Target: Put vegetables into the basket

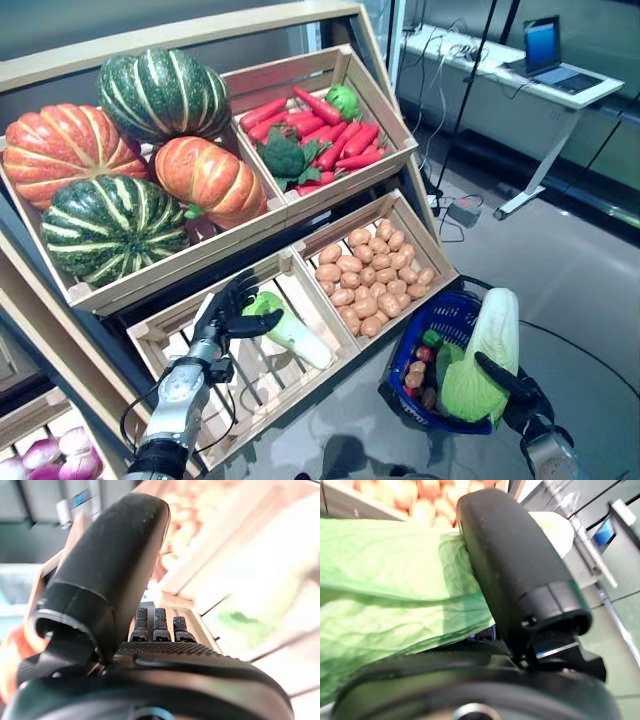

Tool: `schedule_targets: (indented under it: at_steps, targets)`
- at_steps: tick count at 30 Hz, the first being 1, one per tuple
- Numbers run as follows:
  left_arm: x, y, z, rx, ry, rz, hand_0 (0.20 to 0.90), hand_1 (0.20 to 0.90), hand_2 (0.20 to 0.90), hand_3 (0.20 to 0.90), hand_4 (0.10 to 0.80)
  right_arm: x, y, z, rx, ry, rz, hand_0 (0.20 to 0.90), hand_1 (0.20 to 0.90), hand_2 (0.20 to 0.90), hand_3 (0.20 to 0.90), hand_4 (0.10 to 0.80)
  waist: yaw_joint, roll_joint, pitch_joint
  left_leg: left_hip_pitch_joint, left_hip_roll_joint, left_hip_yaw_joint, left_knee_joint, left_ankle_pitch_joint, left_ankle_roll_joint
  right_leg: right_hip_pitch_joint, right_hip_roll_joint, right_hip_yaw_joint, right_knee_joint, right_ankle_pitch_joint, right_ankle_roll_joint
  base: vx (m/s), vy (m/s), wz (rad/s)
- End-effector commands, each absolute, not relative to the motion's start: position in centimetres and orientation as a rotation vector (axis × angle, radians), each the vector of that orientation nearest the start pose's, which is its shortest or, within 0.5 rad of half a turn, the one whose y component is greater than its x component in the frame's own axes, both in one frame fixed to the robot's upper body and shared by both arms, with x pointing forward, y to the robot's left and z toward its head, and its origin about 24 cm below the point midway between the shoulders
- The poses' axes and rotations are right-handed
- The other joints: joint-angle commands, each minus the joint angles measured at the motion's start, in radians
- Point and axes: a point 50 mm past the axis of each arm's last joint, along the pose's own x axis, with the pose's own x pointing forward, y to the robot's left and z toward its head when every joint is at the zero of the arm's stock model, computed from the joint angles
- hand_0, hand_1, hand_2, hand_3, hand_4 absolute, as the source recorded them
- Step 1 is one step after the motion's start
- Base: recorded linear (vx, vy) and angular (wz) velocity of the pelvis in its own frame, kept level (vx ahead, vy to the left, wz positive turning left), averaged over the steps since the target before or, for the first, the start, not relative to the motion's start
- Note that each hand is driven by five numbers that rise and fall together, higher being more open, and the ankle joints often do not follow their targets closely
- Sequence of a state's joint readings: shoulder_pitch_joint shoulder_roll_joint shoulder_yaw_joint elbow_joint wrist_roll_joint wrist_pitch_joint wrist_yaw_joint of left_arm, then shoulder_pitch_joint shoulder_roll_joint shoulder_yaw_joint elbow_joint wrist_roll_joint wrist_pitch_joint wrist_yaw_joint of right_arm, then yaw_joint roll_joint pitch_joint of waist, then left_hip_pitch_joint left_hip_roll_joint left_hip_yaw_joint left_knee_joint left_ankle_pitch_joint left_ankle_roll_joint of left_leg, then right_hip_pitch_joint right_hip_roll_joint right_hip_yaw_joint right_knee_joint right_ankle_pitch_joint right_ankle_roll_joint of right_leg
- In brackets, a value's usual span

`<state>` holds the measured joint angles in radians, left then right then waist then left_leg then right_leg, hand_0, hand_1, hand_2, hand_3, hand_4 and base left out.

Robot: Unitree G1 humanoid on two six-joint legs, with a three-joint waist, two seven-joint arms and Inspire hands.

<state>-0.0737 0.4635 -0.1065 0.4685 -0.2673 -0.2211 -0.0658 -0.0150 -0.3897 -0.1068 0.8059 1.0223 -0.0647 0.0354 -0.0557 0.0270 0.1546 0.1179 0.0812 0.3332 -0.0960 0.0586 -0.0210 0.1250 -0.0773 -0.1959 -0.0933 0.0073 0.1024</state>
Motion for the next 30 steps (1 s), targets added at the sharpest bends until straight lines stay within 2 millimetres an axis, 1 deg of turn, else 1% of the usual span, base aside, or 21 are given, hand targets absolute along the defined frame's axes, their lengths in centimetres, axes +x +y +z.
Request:
schedule_targets:
  at_steps: [1, 3, 4, 5, 6, 8, 10, 11, 12, 13, 16, 17, 19, 21, 23, 25, 26, 30]
  targets:
    - [29.6, 24.2, 7.6, 0.354, -0.191, -0.008, 0.900, 0.900, 0.900, 0.900, 0.800, 27.4, -33.2, 1.2, 0.507, 0.061, -0.608, 0.300, 0.300, 0.300, 0.300, 0.400, 0.043, 0.005, 0.067, 0.008, -0.031, -0.045, 0.010, -0.118, -0.009, -0.025, 0.021, -0.061, 0.006, -0.040, -0.048, -0.182, -0.035, -0.01]
    - [30.2, 24.0, 8.3, 0.389, -0.217, 0.010, 0.900, 0.900, 0.900, 0.900, 0.800, 28.7, -33.4, 2.5, 0.484, 0.039, -0.621, 0.300, 0.300, 0.300, 0.300, 0.400, 0.046, 0.014, 0.098, -0.025, -0.034, -0.059, 0.028, -0.117, -0.010, -0.041, 0.020, -0.068, 0.006, -0.032, -0.053, -0.159, -0.004, 0.02]
    - [30.5, 24.0, 8.7, 0.433, -0.230, 0.029, 0.900, 0.900, 0.900, 0.900, 0.800, 29.3, -33.8, 3.5, 0.466, 0.031, -0.633, 0.300, 0.300, 0.300, 0.300, 0.400, 0.047, 0.024, 0.125, -0.048, -0.036, -0.070, 0.045, -0.116, -0.011, -0.054, 0.018, -0.073, 0.022, -0.036, -0.057, -0.132, 0.029, 0.09]
    - [30.8, 23.9, 9.0, 0.455, -0.242, 0.032, 0.900, 0.900, 0.900, 0.900, 0.800, 29.5, -34.2, 3.9, 0.458, 0.029, -0.643, 0.300, 0.300, 0.300, 0.300, 0.400, 0.046, 0.030, 0.140, -0.060, -0.036, -0.074, 0.056, -0.117, -0.010, -0.068, 0.017, -0.077, 0.047, -0.048, -0.060, -0.178, 0.035, 0.14]
    - [31.3, 23.6, 9.8, 0.488, -0.271, 0.032, 0.900, 0.900, 0.900, 0.900, 0.800, 29.7, -34.7, 4.4, 0.454, 0.024, -0.663, 0.300, 0.300, 0.300, 0.300, 0.400, 0.046, 0.038, 0.168, -0.092, -0.035, -0.081, 0.092, -0.124, -0.009, -0.102, 0.010, -0.088, 0.108, -0.073, -0.069, -0.180, 0.011, 0.17]
    - [31.7, 23.3, 10.8, 0.538, -0.313, 0.032, 0.900, 0.900, 0.900, 0.900, 0.800, 29.9, -35.5, 5.0, 0.460, 0.019, -0.680, 0.300, 0.300, 0.300, 0.300, 0.400, 0.049, 0.042, 0.202, -0.139, -0.034, -0.089, 0.161, -0.141, -0.011, -0.141, -0.002, -0.103, 0.177, -0.100, -0.076, -0.173, -0.010, 0.22]
    - [32.4, 23.3, 12.3, 0.576, -0.366, 0.044, 0.900, 0.900, 0.900, 0.900, 0.800, 30.2, -36.4, 6.1, 0.455, 0.003, -0.695, 0.300, 0.300, 0.300, 0.300, 0.400, 0.049, 0.045, 0.243, -0.212, -0.026, -0.085, 0.279, -0.173, -0.014, -0.204, -0.022, -0.122, 0.279, -0.132, -0.085, -0.200, -0.025, 0.25]
    - [32.6, 23.3, 13.3, 0.606, -0.403, 0.057, 0.900, 0.900, 0.900, 0.900, 0.800, 30.4, -36.8, 6.7, 0.451, -0.009, -0.704, 0.300, 0.300, 0.300, 0.300, 0.400, 0.047, 0.047, 0.272, -0.263, -0.018, -0.078, 0.367, -0.198, -0.014, -0.253, -0.038, -0.131, 0.360, -0.153, -0.092, -0.213, -0.017, 0.21]
    - [32.8, 23.2, 13.7, 0.618, -0.421, 0.063, 0.900, 0.900, 0.900, 0.900, 0.800, 30.5, -37.0, 7.1, 0.453, -0.019, -0.705, 0.300, 0.300, 0.300, 0.300, 0.400, 0.046, 0.048, 0.283, -0.303, -0.012, -0.077, 0.430, -0.220, -0.011, -0.291, -0.049, -0.135, 0.421, -0.172, -0.094, -0.243, -0.007, 0.19]
    - [32.9, 23.1, 14.6, 0.667, -0.464, 0.090, 0.900, 0.900, 0.900, 0.900, 0.800, 30.8, -37.3, 7.9, 0.447, -0.031, -0.703, 0.300, 0.300, 0.300, 0.300, 0.400, 0.044, 0.050, 0.313, -0.362, 0.002, -0.071, 0.524, -0.253, -0.003, -0.352, -0.074, -0.143, 0.516, -0.196, -0.102, -0.196, 0.008, 0.11]
    - [33.2, 23.1, 15.8, 0.709, -0.502, 0.125, 0.900, 0.900, 0.900, 0.900, 0.800, 31.2, -37.5, 8.9, 0.431, -0.046, -0.702, 0.300, 0.300, 0.300, 0.300, 0.400, 0.039, 0.054, 0.333, -0.454, 0.020, -0.067, 0.661, -0.315, 0.015, -0.447, -0.116, -0.146, 0.668, -0.250, -0.116, -0.118, 0.028, 0.01]
    - [33.3, 23.1, 16.2, 0.746, -0.524, 0.151, 0.900, 0.900, 0.900, 0.900, 0.800, 31.4, -37.6, 9.3, 0.419, -0.053, -0.702, 0.300, 0.300, 0.300, 0.300, 0.400, 0.039, 0.056, 0.344, -0.502, 0.028, -0.066, 0.739, -0.353, 0.030, -0.501, -0.145, -0.144, 0.761, -0.282, -0.121, -0.087, 0.047, 0.04]
    - [33.3, 23.2, 16.9, 0.773, -0.558, 0.188, 0.900, 0.900, 0.900, 0.900, 0.800, 31.6, -37.8, 10.0, 0.404, -0.063, -0.702, 0.300, 0.300, 0.300, 0.300, 0.400, 0.040, 0.058, 0.357, -0.554, 0.029, -0.066, 0.838, -0.397, 0.050, -0.561, -0.182, -0.136, 0.872, -0.317, -0.125, -0.053, 0.055, 0.04]
    - [33.2, 23.3, 17.5, 0.766, -0.585, 0.219, 0.900, 0.900, 0.900, 0.900, 0.800, 31.5, -38.3, 10.7, 0.397, -0.071, -0.713, 0.300, 0.300, 0.300, 0.300, 0.400, 0.041, 0.062, 0.365, -0.602, 0.027, -0.068, 0.916, -0.432, 0.056, -0.613, -0.210, -0.125, 0.954, -0.346, -0.125, -0.030, 0.049, -0.01]
    - [33.1, 23.3, 17.8, 0.757, -0.613, 0.249, 0.900, 0.900, 0.900, 0.900, 0.800, 31.4, -38.7, 10.9, 0.403, -0.067, -0.729, 0.300, 0.300, 0.300, 0.300, 0.400, 0.040, 0.065, 0.365, -0.647, 0.029, -0.065, 0.982, -0.461, 0.062, -0.663, -0.228, -0.114, 1.022, -0.371, -0.124, -0.010, 0.031, 0.04]
    - [32.9, 23.3, 18.0, 0.754, -0.630, 0.259, 0.900, 0.900, 0.900, 0.900, 0.800, 31.4, -38.8, 10.8, 0.413, -0.063, -0.736, 0.300, 0.300, 0.300, 0.300, 0.400, 0.039, 0.067, 0.365, -0.674, 0.032, -0.062, 1.024, -0.476, 0.062, -0.694, -0.237, -0.106, 1.060, -0.383, -0.124, -0.008, 0.026, 0.06]
    - [32.8, 23.2, 18.2, 0.753, -0.648, 0.266, 0.900, 0.900, 0.900, 0.900, 0.800, 31.4, -38.8, 10.8, 0.439, -0.060, -0.742, 0.300, 0.300, 0.300, 0.300, 0.400, 0.038, 0.067, 0.365, -0.703, 0.036, -0.058, 1.061, -0.490, 0.065, -0.728, -0.247, -0.098, 1.097, -0.394, -0.123, -0.016, 0.031, 0.03]
    - [32.9, 22.8, 18.8, 0.734, -0.685, 0.268, 0.900, 0.900, 0.900, 0.900, 0.800, 31.7, -38.9, 11.4, 0.483, -0.068, -0.744, 0.300, 0.300, 0.300, 0.300, 0.400, 0.036, 0.070, 0.365, -0.747, 0.041, -0.056, 1.117, -0.511, 0.063, -0.782, -0.256, -0.083, 1.151, -0.411, -0.122, -0.008, 0.017, 0.00]
